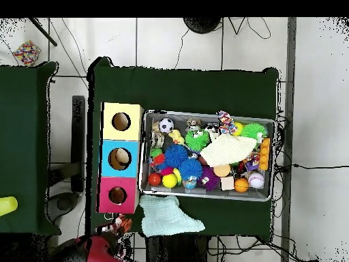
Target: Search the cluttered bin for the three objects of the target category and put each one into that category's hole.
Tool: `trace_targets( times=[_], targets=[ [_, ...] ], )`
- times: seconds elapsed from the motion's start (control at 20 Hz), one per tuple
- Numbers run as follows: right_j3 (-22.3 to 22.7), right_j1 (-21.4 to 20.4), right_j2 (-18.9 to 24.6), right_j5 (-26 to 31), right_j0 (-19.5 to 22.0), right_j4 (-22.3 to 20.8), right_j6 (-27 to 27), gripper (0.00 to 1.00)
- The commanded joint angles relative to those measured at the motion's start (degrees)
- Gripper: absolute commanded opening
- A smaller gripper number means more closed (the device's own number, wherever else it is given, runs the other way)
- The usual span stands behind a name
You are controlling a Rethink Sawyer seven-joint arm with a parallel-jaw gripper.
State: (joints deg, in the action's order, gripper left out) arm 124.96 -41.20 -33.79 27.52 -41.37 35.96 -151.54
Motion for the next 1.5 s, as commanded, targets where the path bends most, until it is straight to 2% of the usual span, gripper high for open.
trace_targets(
  times=[0.05, 0.25, 0.65, 0.9, 1.25, 1.4, 1.5],
  targets=[
    [-7.3, 2.3, 3.6, -0.8, 0.9, 4.6, -18.0, 0.0],
    [-9.2, 3.3, 2.8, 0.8, 0.4, 4.6, -18.7, 0.0],
    [-9.5, 0.7, 3.5, 3.7, 0.0, 6.2, -20.4, 0.0],
    [-12.0, 2.0, 1.3, 5.9, -0.1, 4.7, -20.8, 0.0],
    [-15.6, 1.4, -2.5, 12.8, -1.3, 1.8, -23.0, 0.0],
    [-15.4, 2.5, -1.1, 9.6, 0.0, 3.0, -21.9, 0.0],
    [-15.8, 2.5, -1.2, 10.4, -0.1, 3.0, -22.5, 0.0]
  ],
)
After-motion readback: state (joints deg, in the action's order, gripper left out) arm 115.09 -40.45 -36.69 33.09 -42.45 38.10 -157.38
